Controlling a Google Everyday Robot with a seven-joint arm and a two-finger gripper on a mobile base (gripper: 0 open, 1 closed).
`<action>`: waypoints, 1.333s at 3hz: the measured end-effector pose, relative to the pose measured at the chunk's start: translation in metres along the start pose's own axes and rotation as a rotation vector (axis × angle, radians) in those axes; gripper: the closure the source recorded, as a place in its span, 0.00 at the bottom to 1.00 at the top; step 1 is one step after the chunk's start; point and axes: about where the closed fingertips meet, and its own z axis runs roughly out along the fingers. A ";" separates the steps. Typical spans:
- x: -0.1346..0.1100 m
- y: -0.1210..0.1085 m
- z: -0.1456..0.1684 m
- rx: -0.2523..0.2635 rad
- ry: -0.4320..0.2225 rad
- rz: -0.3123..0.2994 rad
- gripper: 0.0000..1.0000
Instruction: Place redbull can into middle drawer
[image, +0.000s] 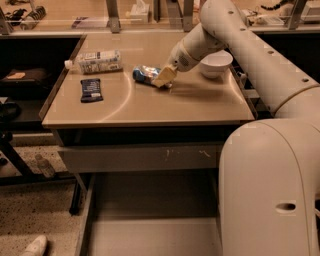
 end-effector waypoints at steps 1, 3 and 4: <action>-0.006 0.018 -0.005 -0.043 -0.017 -0.036 1.00; -0.004 0.068 -0.045 -0.049 -0.065 -0.139 1.00; 0.020 0.102 -0.073 -0.025 -0.078 -0.162 1.00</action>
Offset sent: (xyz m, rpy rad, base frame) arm -0.0805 0.0052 0.0428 0.0460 -0.0698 0.1625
